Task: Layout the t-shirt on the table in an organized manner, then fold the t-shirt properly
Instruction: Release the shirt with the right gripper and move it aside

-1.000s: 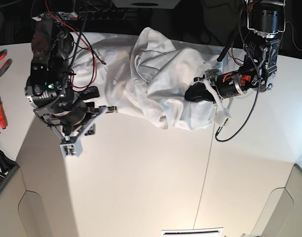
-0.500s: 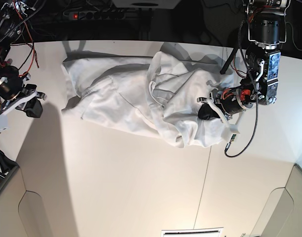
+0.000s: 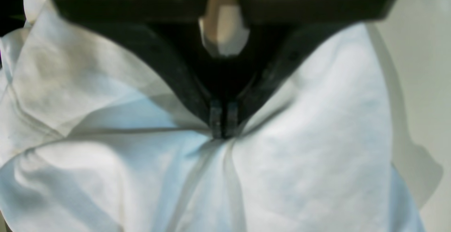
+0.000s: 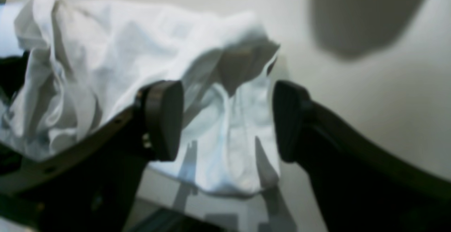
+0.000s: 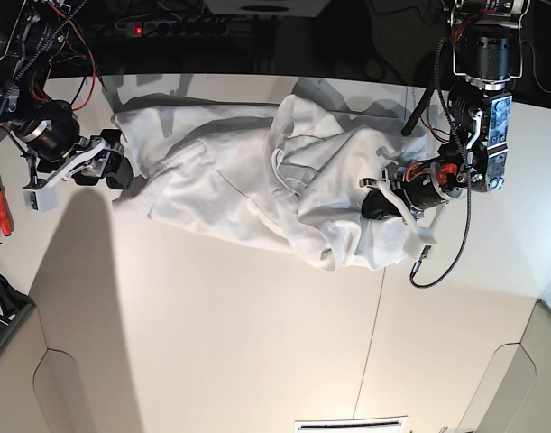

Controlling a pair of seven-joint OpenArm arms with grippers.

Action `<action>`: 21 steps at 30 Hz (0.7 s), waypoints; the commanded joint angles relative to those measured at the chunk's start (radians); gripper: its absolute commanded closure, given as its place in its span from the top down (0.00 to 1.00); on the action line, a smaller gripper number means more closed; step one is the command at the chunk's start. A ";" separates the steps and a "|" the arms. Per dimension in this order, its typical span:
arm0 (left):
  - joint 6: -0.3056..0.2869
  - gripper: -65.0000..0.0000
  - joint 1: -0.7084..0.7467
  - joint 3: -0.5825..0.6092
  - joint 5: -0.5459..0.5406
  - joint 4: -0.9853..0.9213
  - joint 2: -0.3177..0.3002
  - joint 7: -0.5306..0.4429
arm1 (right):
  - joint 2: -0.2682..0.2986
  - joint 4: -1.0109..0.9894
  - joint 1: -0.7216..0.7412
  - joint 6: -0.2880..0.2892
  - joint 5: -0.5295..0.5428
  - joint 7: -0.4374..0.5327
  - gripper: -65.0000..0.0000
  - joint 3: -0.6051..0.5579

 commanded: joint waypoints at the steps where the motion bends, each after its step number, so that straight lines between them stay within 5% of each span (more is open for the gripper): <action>1: 0.023 0.00 -0.006 -0.004 0.039 0.003 -0.013 0.016 | 0.008 0.001 0.011 0.000 -0.002 0.028 0.61 0.003; 21: 0.015 0.00 -0.006 -0.004 0.035 0.003 -0.013 0.016 | 0.074 -0.505 0.194 0.087 0.150 0.010 0.61 -0.043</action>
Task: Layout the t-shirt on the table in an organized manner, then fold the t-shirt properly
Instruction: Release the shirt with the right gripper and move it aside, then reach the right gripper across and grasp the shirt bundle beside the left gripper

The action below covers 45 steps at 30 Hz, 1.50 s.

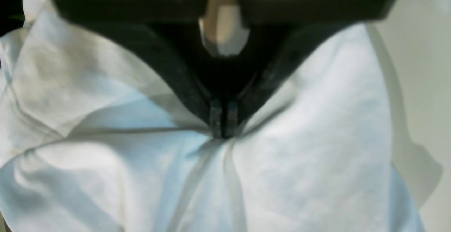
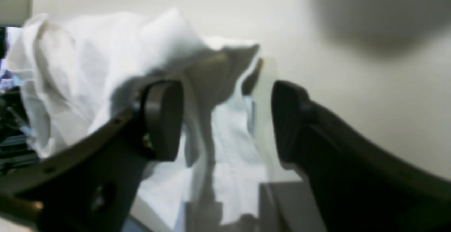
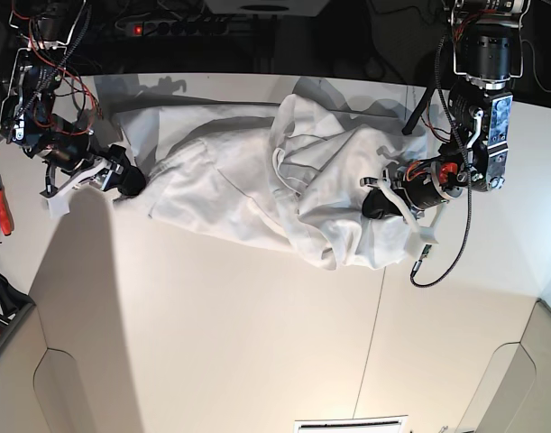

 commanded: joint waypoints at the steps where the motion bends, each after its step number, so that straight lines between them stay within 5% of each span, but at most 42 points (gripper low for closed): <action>1: 0.019 0.00 -0.006 -0.004 0.035 0.003 -0.012 0.019 | 0.005 0.004 0.007 0.007 0.009 -0.032 0.61 -0.014; 13: 0.019 0.00 -0.006 -0.004 0.035 0.003 -0.012 0.019 | 0.004 0.004 0.008 0.006 0.051 -0.061 0.60 -0.080; 14: 0.019 0.00 -0.006 -0.004 0.035 0.003 -0.012 0.019 | 0.004 0.004 0.008 0.006 0.051 -0.061 0.53 -0.080; 17: 0.019 0.00 -0.006 -0.004 0.035 0.003 -0.012 0.019 | 0.003 0.004 0.008 0.006 0.052 -0.060 0.08 -0.080; 18: 0.019 0.00 -0.006 -0.004 0.035 0.003 -0.012 0.019 | 0.002 0.005 0.009 0.006 0.060 -0.057 0.00 -0.080; 28: 0.018 0.00 -0.005 -0.004 0.035 0.003 -0.011 0.020 | 0.000 0.118 0.030 0.007 0.156 -0.066 0.00 -0.080; 32: 0.018 0.00 -0.005 -0.004 0.034 0.003 -0.011 0.019 | -0.027 0.237 0.029 0.007 0.195 -0.139 0.00 -0.081; 38: 0.019 0.00 -0.005 -0.004 0.018 0.003 -0.011 0.019 | -0.142 0.351 0.027 0.016 0.261 -0.181 0.00 -0.109; 45: 0.018 0.00 -0.005 -0.004 0.007 0.003 -0.011 0.019 | -0.289 0.356 0.027 0.025 0.232 -0.142 0.00 -0.336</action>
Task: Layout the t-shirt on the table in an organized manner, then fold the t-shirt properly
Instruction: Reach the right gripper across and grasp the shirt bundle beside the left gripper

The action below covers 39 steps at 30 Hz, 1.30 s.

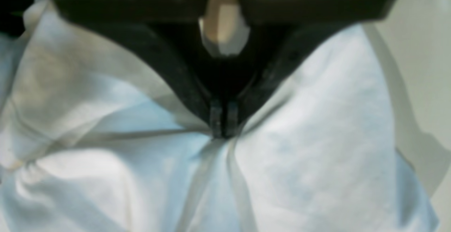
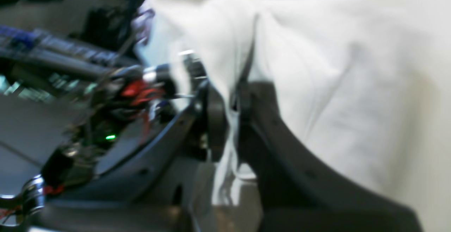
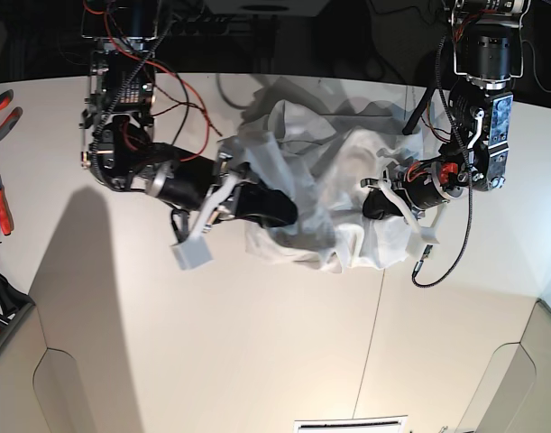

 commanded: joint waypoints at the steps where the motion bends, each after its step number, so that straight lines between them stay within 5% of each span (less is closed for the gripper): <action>1: 0.017 0.00 -0.005 -0.002 0.023 0.004 -0.011 0.020 | -0.020 0.018 0.014 0.015 0.000 0.047 0.00 -0.037; 11: -0.008 0.00 -0.006 -0.002 -0.015 0.004 -0.011 0.019 | -0.035 0.014 0.052 -0.002 -0.352 0.306 0.00 -0.399; 15: -0.161 0.00 -0.005 -0.013 -0.208 0.004 -0.011 0.020 | -0.035 -0.006 0.095 -0.027 -0.466 0.368 0.00 -0.476; 19: -0.167 0.00 -0.006 -0.071 -0.327 0.029 -0.011 0.038 | -0.035 -0.028 0.117 -0.057 -0.478 0.375 0.00 -0.492; 29: -0.167 0.00 -0.006 -0.382 -0.320 0.232 -0.012 0.164 | -0.035 -0.028 0.117 -0.057 -0.488 0.406 0.00 -0.490; 32: -0.158 0.00 0.006 -0.439 -0.246 0.233 -0.020 0.220 | -0.035 -0.028 0.117 -0.057 -0.488 0.408 0.00 -0.491; 39: -0.097 0.00 0.147 -0.440 -0.069 0.185 -0.039 0.095 | -0.035 -0.028 0.134 -0.060 -0.487 0.414 0.00 -0.503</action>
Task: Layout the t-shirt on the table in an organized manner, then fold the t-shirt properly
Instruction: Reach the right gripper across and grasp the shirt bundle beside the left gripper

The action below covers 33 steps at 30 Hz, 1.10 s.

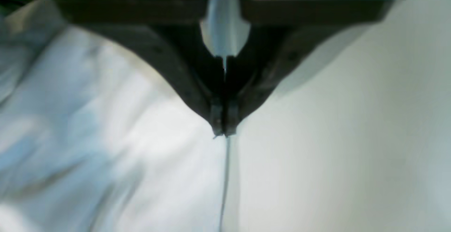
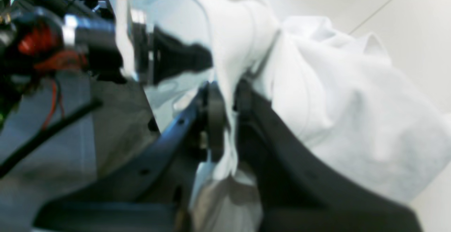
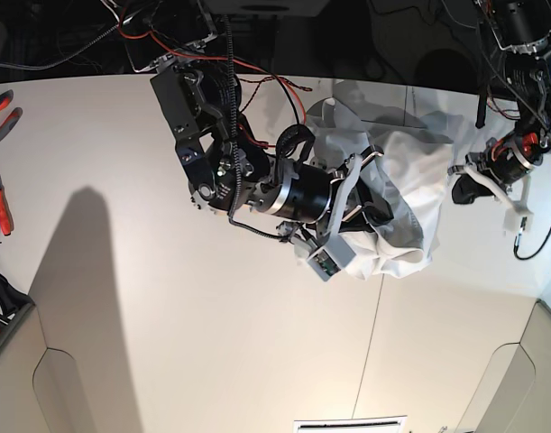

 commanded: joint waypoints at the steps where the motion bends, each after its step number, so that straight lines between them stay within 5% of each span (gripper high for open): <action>1: -0.001 0.00 -0.001 -0.003 -0.023 -0.005 -0.014 -0.031 | -0.014 0.016 0.031 -0.003 0.031 0.038 0.00 -0.013; 11: -0.017 0.00 0.012 0.030 -0.086 -0.108 0.027 -0.061 | -0.014 0.007 0.068 -0.057 -0.029 0.074 0.00 -0.134; 16: -0.017 0.00 0.012 0.086 -0.086 -0.108 0.027 -0.061 | -0.014 -0.114 0.075 -0.120 -0.109 0.170 0.00 -0.185; 22: -0.016 0.00 0.012 0.135 -0.086 -0.108 0.028 -0.061 | -0.014 -0.294 0.094 -0.127 -0.127 0.307 0.00 -0.190; 30: -0.017 0.00 0.013 0.138 -0.086 -0.108 0.028 -0.052 | -0.014 -0.307 0.174 -0.130 -0.127 0.315 0.00 -0.187; 33: -0.017 0.00 0.013 0.138 -0.086 -0.108 0.028 -0.049 | -0.014 -0.307 0.210 -0.174 -0.131 0.315 0.00 -0.186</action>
